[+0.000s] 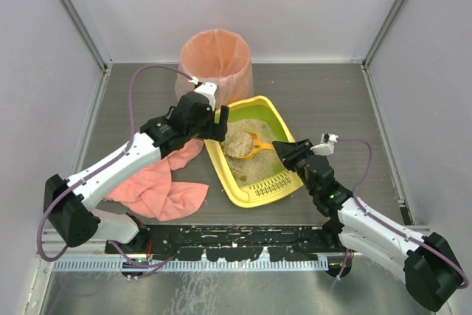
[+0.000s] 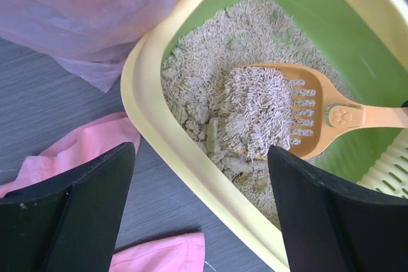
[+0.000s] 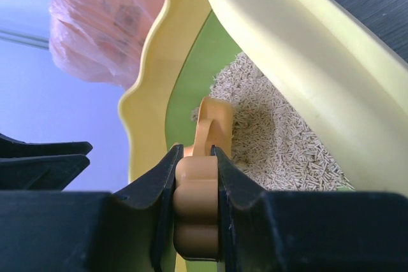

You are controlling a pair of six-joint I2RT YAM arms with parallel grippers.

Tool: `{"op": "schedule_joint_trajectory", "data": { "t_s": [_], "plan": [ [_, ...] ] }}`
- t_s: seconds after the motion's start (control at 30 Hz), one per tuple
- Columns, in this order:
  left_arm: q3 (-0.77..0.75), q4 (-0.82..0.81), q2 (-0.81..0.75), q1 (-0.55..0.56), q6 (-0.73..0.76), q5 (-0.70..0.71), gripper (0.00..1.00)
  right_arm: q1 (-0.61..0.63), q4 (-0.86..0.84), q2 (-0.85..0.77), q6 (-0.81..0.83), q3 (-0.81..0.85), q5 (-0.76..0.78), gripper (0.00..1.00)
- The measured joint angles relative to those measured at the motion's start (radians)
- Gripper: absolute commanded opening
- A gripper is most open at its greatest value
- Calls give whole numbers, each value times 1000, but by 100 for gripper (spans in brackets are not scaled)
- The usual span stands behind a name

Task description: Clean the litter box

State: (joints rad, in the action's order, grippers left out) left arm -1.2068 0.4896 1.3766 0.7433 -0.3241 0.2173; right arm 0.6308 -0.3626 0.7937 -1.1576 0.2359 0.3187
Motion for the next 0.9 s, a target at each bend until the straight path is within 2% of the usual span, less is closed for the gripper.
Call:
{"op": "schedule_joint_trajectory", "data": {
  "t_s": [0.17, 0.47, 0.73, 0.9],
  "plan": [
    [-3, 8, -78, -13, 0, 18, 87, -45, 0, -70, 6, -16, -47, 1],
    [-3, 63, -202, -34, 17, 53, 87, -278, -14, -111, -10, -64, -280, 1],
    [2, 114, -259, -37, 52, 95, 87, -509, -177, -30, -71, -86, -603, 1],
    [13, 126, -303, -39, 61, 107, 87, -559, -233, -2, -87, -105, -702, 1]
  ]
}}
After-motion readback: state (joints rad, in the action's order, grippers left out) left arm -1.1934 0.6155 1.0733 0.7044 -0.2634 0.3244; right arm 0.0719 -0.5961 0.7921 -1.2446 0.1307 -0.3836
